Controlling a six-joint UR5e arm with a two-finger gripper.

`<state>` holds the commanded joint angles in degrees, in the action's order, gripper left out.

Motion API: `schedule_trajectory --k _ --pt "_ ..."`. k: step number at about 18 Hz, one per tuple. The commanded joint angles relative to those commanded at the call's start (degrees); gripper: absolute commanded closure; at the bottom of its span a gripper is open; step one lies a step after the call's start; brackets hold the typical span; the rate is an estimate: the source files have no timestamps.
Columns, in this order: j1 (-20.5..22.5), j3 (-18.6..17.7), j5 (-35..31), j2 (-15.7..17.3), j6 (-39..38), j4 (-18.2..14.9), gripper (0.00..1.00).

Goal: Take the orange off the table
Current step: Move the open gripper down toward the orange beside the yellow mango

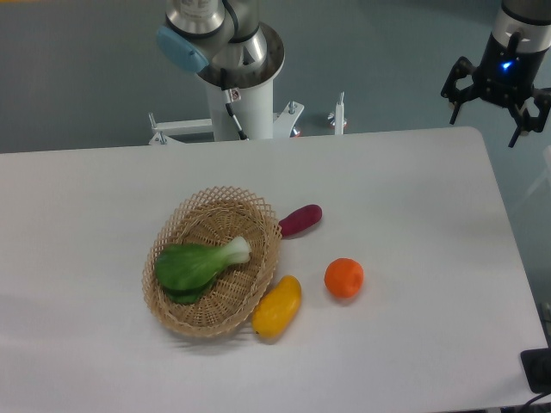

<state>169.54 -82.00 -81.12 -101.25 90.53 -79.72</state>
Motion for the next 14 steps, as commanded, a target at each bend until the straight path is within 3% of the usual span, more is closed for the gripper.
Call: schedule_trajectory --k 3,6,10,12,14 --pt "-0.18 -2.64 0.0 0.7 0.0 3.6 0.0" --pt "-0.26 -2.9 0.35 0.79 -1.04 3.78 0.0" --pt "-4.3 -3.86 0.18 0.09 -11.14 6.06 0.0" --pt "-7.71 -6.4 0.26 -0.09 -18.68 10.0 0.0" --pt "-9.93 -11.4 0.09 -0.09 -24.15 15.71 0.0"
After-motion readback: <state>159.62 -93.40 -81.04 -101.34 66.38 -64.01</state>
